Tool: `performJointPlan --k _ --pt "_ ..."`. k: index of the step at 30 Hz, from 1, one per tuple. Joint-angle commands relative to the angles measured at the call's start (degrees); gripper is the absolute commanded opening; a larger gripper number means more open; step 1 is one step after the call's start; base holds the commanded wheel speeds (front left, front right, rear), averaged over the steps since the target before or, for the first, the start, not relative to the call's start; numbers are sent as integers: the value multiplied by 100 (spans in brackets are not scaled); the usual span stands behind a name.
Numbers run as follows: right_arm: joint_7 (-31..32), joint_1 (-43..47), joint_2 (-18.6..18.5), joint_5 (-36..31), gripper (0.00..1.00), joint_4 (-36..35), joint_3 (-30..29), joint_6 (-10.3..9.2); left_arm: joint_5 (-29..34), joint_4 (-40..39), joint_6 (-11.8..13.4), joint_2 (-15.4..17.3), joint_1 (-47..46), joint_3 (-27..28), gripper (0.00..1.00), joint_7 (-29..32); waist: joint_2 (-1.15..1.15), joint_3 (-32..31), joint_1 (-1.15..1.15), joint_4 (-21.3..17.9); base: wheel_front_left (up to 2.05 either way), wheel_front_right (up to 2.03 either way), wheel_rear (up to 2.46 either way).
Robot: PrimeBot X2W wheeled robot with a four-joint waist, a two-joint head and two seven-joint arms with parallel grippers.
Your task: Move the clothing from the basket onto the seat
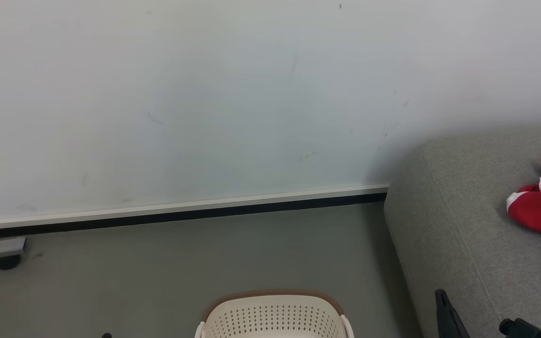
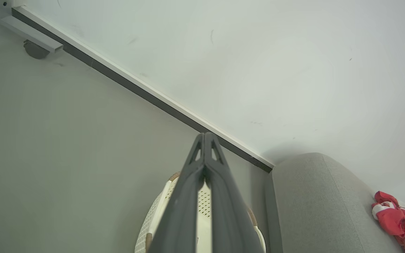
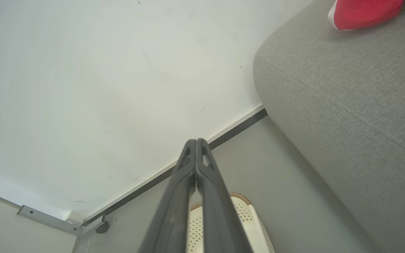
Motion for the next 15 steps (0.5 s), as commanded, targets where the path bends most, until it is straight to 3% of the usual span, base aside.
performJointPlan --k 1,15 --pt "26 -144 -42 231 0 -61 -28 0 -219 -41 -42 17 -167 50 0 43 0 6 0 -3 0 0 0" --pt "139 -290 -95 1487 0 -10 -169 -1 -1281 47 -138 -10 -354 172 0 375 0 75 0 -31 0 0 0"
